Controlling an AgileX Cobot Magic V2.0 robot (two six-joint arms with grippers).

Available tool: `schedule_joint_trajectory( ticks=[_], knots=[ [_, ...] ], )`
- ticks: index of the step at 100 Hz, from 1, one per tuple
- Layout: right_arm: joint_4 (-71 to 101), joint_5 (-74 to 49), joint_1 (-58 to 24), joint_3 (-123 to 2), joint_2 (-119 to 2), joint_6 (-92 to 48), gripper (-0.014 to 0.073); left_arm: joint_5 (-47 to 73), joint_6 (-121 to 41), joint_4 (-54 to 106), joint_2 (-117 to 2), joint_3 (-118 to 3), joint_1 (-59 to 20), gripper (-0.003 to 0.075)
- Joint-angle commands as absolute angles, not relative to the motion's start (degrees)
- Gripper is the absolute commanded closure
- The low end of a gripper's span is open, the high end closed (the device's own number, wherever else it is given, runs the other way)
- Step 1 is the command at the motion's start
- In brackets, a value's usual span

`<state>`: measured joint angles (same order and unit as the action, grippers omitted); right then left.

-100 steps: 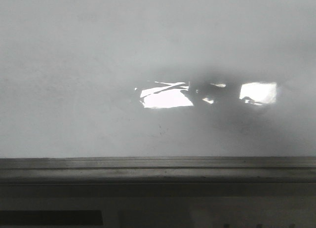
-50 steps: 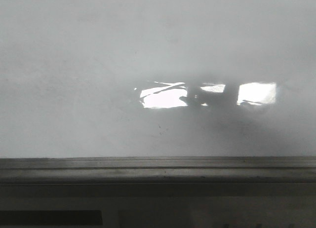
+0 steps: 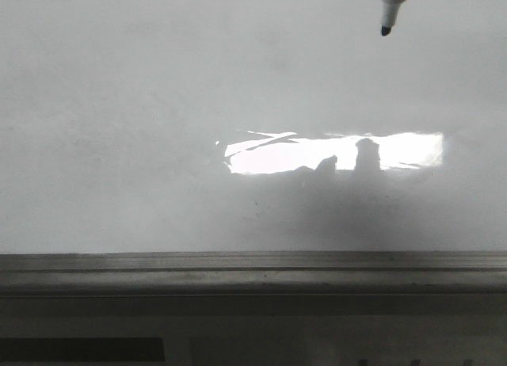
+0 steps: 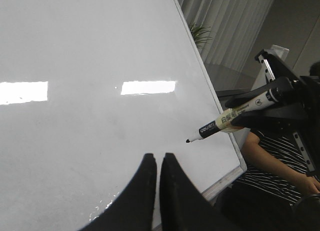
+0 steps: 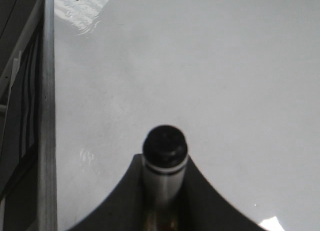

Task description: Write number 6 on whiteboard

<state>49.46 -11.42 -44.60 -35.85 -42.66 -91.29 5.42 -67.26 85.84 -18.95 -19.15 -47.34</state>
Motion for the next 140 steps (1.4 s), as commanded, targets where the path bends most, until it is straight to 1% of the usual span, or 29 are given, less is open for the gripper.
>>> schedule_joint_trajectory(
  ticks=[1,4,6,7,14,22,48,56,73,90,104,109,123,140],
  knots=[
    [35.56,0.0,-49.81,-37.87,-42.28,-72.91,0.063,5.79,-66.82,86.69,-19.36,-20.83,-47.66,0.0741],
    [29.4,2.89,-51.61,-37.76,-42.28,-63.36,0.063,5.79,-66.82,86.69,-19.36,-20.83,-47.66,0.0741],
    [24.83,5.1,-52.85,-37.76,-42.28,-59.53,0.063,5.79,-66.82,86.69,-19.36,-20.83,-47.66,0.0741],
    [21.96,6.54,-53.58,-37.66,-42.28,-54.04,0.063,5.79,-66.82,86.69,-19.36,-20.83,-47.66,0.0741],
    [9.07,12.78,-55.9,-37.56,-43.47,-39.09,0.063,5.79,-66.82,86.69,-19.36,-20.83,-47.66,0.0741],
    [1.08,17.62,-56.06,-37.15,-45.76,-31.56,0.063,5.79,-66.82,86.69,-19.36,-20.83,-47.66,0.0741],
    [2.29,32.76,-55.6,-34.32,-54.28,-32.19,0.063,5.79,-66.82,86.69,-19.36,-20.83,-47.66,0.0741],
    [3.55,34.57,-55.5,-34.32,-55.03,-34.55,0.063,5.79,-66.82,86.69,-19.36,-20.83,-47.66,0.0741],
    [16.64,35.72,-55.56,-34.17,-54.24,-45.56,0.063,5.79,-66.82,86.69,-19.36,-20.83,-47.66,0.0741],
    [24.07,44.78,-55.46,-31.95,-54.25,-48.67,0.063,5.79,-66.82,86.69,-19.36,-20.83,-47.66,0.0741],
    [32.26,48.4,-53.65,-28.39,-54.25,-49.16,0.0641,5.79,-66.82,86.69,-19.36,-20.83,-47.66,0.0741],
    [32.52,49.59,-53.53,-27.14,-54.22,-49.05,0.0666,5.79,-66.82,86.69,-19.36,-20.83,-47.66,0.0741],
    [31.77,46.58,-53.53,-26.68,-53.16,-49.05,0.0665,5.79,-66.82,86.69,-19.36,-20.83,-47.66,0.0741],
    [32.44,48.85,-53.17,-26.68,-53.16,-49.05,0.0665,5.79,-66.82,86.69,-19.36,-20.83,-47.66,0.0741]
  ],
)
